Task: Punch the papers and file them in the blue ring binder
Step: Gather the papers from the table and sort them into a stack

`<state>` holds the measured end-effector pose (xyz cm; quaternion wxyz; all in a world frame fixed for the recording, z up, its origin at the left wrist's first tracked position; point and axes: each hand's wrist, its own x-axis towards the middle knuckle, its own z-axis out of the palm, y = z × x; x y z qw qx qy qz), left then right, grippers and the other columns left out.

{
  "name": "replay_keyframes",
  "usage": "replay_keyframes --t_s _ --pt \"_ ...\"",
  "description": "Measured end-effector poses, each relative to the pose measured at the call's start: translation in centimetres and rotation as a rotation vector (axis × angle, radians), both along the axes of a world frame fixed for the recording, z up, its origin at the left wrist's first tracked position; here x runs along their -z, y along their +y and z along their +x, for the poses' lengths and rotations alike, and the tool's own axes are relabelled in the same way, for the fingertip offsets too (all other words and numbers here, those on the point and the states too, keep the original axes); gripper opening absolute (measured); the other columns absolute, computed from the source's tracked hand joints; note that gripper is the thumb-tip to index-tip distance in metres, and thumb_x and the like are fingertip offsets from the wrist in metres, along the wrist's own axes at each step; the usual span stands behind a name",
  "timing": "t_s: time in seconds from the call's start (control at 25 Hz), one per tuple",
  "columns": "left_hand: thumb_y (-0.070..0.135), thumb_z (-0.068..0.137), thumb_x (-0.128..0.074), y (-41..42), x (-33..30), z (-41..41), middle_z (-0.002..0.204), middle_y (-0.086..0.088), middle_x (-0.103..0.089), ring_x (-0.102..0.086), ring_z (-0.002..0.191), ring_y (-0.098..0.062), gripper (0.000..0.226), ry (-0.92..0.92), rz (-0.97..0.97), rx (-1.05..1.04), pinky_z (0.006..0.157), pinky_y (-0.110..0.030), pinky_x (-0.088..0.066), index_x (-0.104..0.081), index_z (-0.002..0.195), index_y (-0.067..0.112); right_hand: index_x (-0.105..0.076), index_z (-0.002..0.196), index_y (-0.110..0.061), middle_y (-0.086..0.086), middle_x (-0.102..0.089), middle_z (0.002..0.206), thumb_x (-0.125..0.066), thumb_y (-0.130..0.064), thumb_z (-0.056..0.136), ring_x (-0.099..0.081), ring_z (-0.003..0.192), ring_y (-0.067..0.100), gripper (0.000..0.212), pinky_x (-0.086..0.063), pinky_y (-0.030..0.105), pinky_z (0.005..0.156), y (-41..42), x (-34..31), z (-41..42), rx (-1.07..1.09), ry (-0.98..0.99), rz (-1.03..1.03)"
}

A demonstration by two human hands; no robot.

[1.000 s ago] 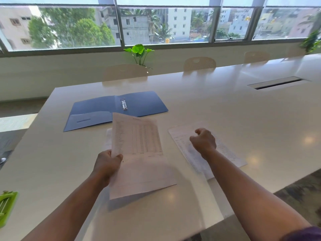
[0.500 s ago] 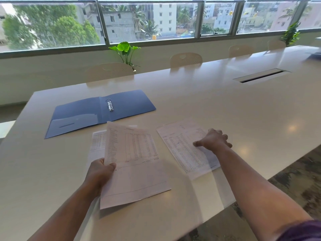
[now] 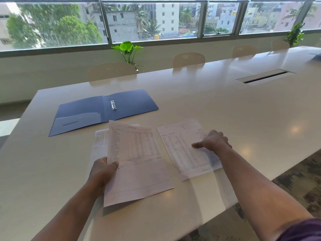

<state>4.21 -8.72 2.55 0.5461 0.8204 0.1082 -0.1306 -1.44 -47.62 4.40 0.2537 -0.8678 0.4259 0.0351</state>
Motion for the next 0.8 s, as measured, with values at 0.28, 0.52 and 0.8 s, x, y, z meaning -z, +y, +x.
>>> replay_keyframes --t_s 0.28,0.52,0.8 --pt "0.008 0.098 -0.062 0.2 0.0 -0.3 0.098 -0.01 -0.075 -0.073 0.086 -0.033 0.01 0.026 -0.067 -0.036 0.081 -0.044 -0.061 -0.069 0.097 0.015 -0.057 0.125 -0.02 0.01 -0.052 0.133 -0.092 -0.063 0.042 -0.047 0.127 0.037 0.1 -0.039 0.058 0.106 0.2 0.2 0.3 0.035 -0.012 0.056" --pt "0.009 0.097 -0.063 0.4 -0.3 -0.3 0.101 -0.011 -0.076 -0.075 0.086 -0.035 0.009 0.07 -0.094 -0.062 0.084 -0.054 -0.061 -0.069 0.097 0.016 -0.056 0.113 -0.014 0.006 -0.066 0.116 -0.097 -0.026 0.059 -0.062 0.105 0.027 0.069 -0.053 0.041 0.095 0.8 -0.6 0.0 -0.032 -0.186 0.19" --pt "0.014 0.098 -0.063 0.8 -1.7 -0.8 0.103 -0.01 -0.075 -0.072 0.087 -0.031 0.007 0.012 -0.024 -0.053 0.083 -0.046 -0.06 -0.069 0.101 0.016 -0.053 0.128 -0.018 0.008 -0.068 0.104 -0.077 -0.007 0.08 -0.067 0.086 0.024 0.055 -0.057 0.033 0.077 2.6 -2.5 0.7 -0.13 -0.434 0.372"
